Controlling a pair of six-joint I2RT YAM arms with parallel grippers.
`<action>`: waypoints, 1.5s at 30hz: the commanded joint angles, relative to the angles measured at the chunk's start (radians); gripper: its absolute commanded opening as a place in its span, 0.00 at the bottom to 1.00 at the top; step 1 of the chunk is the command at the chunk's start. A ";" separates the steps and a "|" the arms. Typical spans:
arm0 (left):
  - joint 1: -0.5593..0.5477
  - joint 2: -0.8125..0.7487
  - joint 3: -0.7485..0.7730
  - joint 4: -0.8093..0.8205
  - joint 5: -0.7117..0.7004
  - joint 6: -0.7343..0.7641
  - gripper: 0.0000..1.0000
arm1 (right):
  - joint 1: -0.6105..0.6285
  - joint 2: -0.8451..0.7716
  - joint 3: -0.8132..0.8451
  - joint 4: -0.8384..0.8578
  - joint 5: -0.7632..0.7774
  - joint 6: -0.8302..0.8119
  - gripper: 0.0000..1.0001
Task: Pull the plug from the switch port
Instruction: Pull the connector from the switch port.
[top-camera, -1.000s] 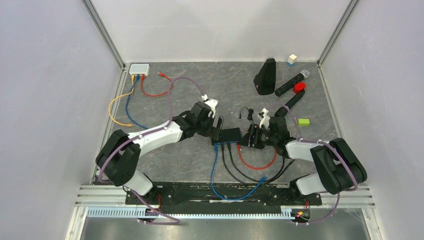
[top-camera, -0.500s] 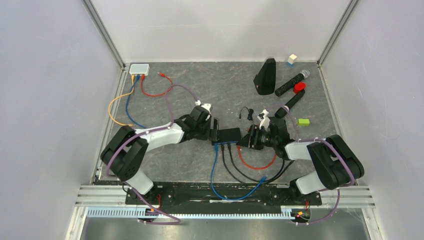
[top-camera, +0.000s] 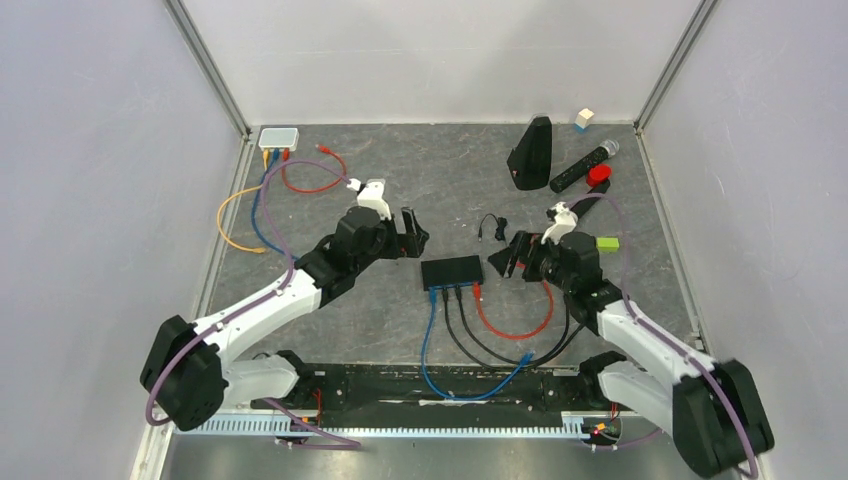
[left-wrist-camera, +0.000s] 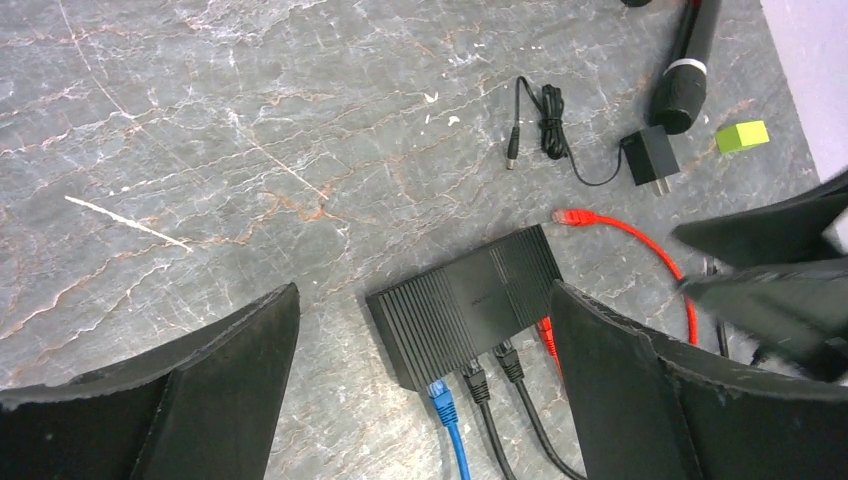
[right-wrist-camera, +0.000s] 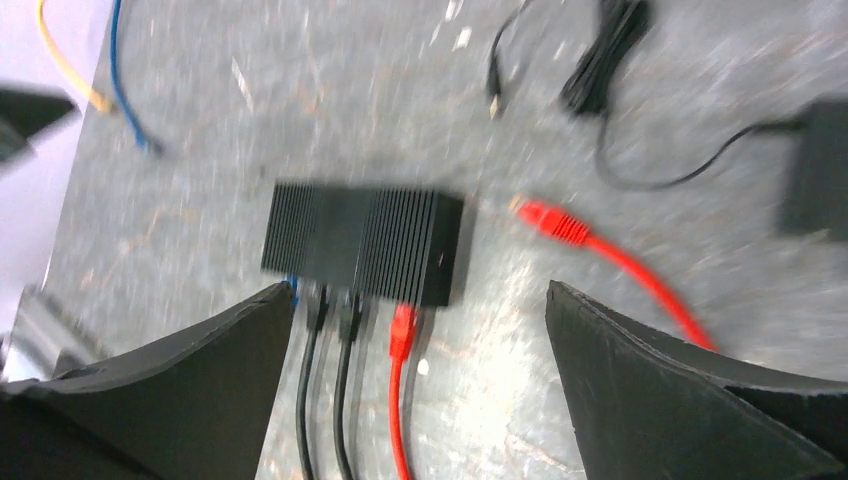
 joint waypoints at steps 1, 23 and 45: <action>0.013 0.005 -0.023 0.064 -0.015 -0.033 0.99 | -0.003 -0.144 0.107 -0.145 0.308 -0.036 0.98; 0.013 0.340 0.039 0.017 0.204 -0.241 0.81 | 0.014 0.113 -0.013 0.079 -0.044 0.168 0.89; 0.019 0.514 0.056 0.046 0.245 -0.294 0.33 | 0.068 0.422 -0.020 0.282 -0.142 0.315 0.67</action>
